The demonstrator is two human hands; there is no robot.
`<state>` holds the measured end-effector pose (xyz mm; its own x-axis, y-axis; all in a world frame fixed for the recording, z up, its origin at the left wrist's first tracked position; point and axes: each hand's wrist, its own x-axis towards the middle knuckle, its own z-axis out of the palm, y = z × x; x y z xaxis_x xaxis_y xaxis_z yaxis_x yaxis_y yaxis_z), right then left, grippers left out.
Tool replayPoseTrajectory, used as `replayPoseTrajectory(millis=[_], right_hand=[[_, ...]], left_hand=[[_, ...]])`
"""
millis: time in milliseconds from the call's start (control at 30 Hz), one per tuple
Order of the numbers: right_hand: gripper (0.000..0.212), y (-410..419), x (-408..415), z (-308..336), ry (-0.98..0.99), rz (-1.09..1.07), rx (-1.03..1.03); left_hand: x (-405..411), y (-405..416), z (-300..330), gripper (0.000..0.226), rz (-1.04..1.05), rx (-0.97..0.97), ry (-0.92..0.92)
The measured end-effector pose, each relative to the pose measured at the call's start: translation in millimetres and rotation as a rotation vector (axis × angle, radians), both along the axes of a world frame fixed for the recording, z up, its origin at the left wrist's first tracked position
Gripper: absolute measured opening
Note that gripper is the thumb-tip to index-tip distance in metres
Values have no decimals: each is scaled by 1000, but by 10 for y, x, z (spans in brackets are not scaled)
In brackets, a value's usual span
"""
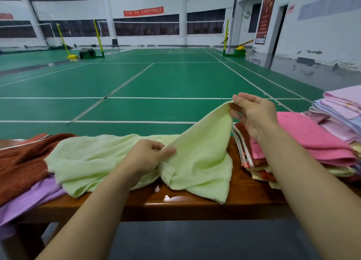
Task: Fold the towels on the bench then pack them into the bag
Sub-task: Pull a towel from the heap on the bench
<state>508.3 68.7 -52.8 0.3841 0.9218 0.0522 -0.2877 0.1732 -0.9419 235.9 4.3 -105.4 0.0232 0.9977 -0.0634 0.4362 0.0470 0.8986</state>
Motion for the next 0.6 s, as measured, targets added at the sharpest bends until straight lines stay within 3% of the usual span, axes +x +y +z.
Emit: replayPoseTrajectory(millis=[100, 200, 300, 400, 600], right_hand=[[41, -3, -48, -2, -15, -48, 8], [56, 20, -51, -14, -21, -100, 14], [87, 5, -71, 1, -126, -175, 59], [121, 9, -80, -20, -248, -205, 108], [126, -114, 36, 103, -510, -297, 169]], left_hand=[[96, -55, 39, 33, -36, -43, -168], [307, -175, 116, 39, -114, -242, -513], [632, -300, 115, 48, -250, -392, -673], [981, -374, 71, 50, -321, -420, -801], [1384, -415, 25, 66, -508, -533, -1168]])
